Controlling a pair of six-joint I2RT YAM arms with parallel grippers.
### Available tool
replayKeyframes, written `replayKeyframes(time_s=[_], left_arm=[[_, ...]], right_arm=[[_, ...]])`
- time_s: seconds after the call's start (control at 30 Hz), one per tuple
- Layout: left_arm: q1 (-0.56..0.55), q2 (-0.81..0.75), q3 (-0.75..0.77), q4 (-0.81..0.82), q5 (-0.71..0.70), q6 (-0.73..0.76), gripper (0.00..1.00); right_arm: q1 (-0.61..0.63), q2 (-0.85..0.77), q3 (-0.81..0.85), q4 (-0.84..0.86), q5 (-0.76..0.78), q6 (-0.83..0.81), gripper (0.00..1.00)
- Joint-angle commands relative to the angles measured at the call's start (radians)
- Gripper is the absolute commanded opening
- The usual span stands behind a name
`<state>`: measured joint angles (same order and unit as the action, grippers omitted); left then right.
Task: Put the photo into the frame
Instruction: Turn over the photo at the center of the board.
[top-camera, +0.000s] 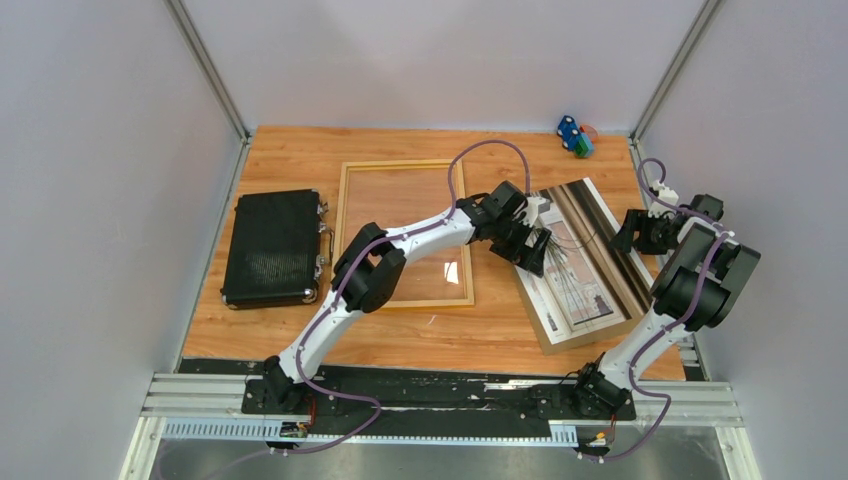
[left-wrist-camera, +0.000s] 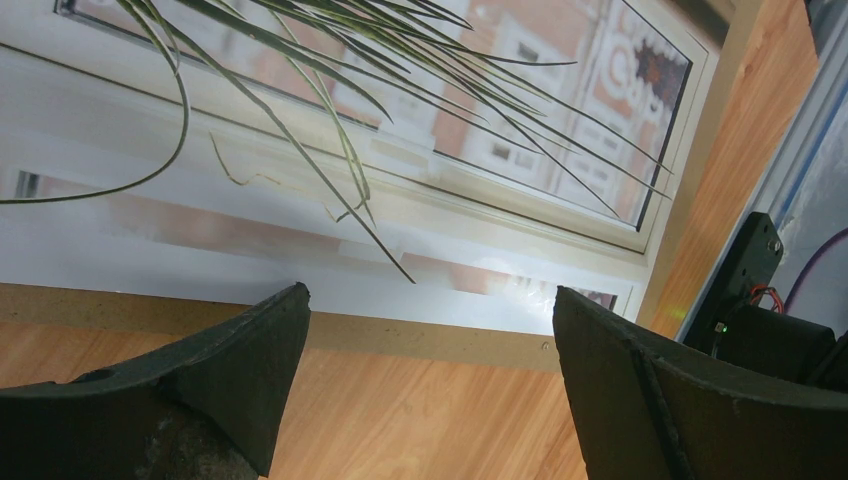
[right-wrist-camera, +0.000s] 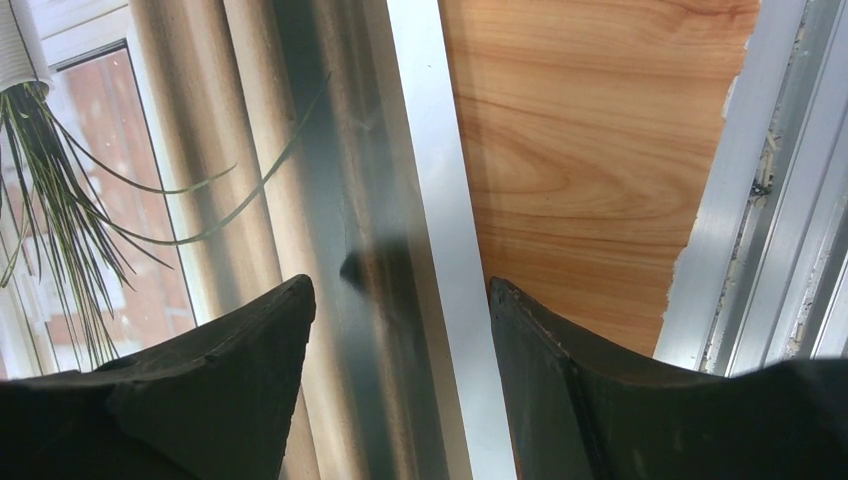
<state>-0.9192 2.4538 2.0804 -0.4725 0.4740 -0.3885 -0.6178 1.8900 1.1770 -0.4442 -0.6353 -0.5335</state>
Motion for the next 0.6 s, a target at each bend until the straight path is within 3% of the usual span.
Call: replayKeyframes(time_s=[0.0,0.2,0.57], left_arm=[[-0.009,0.046,0.007,-0.005,0.002,-0.003,1.0],[-0.01,0.052,-0.016,-0.004,0.003,0.003,1.0],[-0.017,0.066,-0.021,-0.008,0.005,0.029,1.0]], right_arm=[[0.003,0.028,-0.022,-0.042,-0.046,-0.01,0.67],[0.003,0.032,-0.018,-0.064,-0.092,-0.035,0.6],[0.003,-0.013,-0.01,-0.1,-0.196,-0.071,0.35]])
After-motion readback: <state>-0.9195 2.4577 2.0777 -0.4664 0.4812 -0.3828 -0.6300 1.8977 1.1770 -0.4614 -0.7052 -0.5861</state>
